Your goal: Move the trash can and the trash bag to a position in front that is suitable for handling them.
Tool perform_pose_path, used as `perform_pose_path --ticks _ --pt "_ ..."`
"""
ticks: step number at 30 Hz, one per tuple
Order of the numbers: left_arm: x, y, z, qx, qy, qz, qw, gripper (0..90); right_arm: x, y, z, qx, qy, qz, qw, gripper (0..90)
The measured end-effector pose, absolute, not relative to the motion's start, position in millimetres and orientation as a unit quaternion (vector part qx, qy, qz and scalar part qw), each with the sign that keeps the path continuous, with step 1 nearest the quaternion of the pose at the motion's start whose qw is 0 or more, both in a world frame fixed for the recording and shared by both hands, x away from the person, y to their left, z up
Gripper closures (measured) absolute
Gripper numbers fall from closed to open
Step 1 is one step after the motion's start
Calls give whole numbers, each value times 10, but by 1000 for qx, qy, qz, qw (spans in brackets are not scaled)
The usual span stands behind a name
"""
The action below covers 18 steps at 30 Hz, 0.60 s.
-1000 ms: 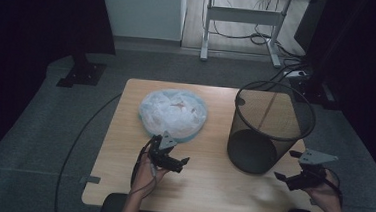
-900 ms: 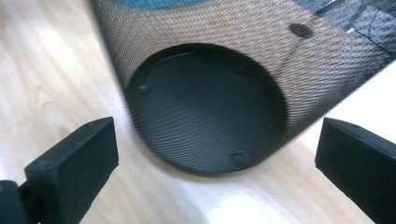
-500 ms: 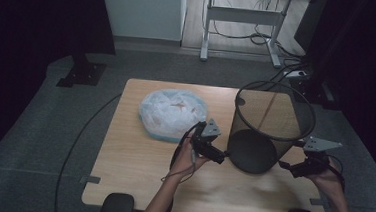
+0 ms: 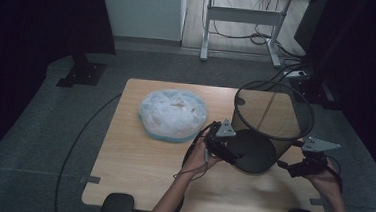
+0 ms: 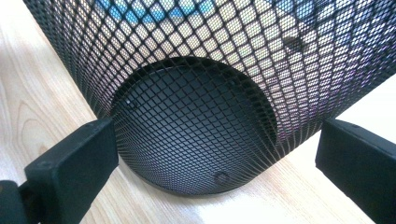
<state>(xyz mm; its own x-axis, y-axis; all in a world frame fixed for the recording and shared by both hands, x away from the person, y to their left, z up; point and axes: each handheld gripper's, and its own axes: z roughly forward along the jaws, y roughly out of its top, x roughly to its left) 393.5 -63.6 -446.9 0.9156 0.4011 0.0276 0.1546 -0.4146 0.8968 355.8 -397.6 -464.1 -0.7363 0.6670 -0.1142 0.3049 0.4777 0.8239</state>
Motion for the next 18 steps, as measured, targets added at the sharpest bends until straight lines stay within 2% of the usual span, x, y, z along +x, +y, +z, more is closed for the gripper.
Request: perform_pose_path --ticks 11,18 --pt "3757 -484 -4477 834 163 130 510 0 3450 -3841 -4653 293 828 425 217 0" --pt "3611 -232 -4472 831 170 120 516 0 3365 -3679 -4647 280 831 439 196 0"
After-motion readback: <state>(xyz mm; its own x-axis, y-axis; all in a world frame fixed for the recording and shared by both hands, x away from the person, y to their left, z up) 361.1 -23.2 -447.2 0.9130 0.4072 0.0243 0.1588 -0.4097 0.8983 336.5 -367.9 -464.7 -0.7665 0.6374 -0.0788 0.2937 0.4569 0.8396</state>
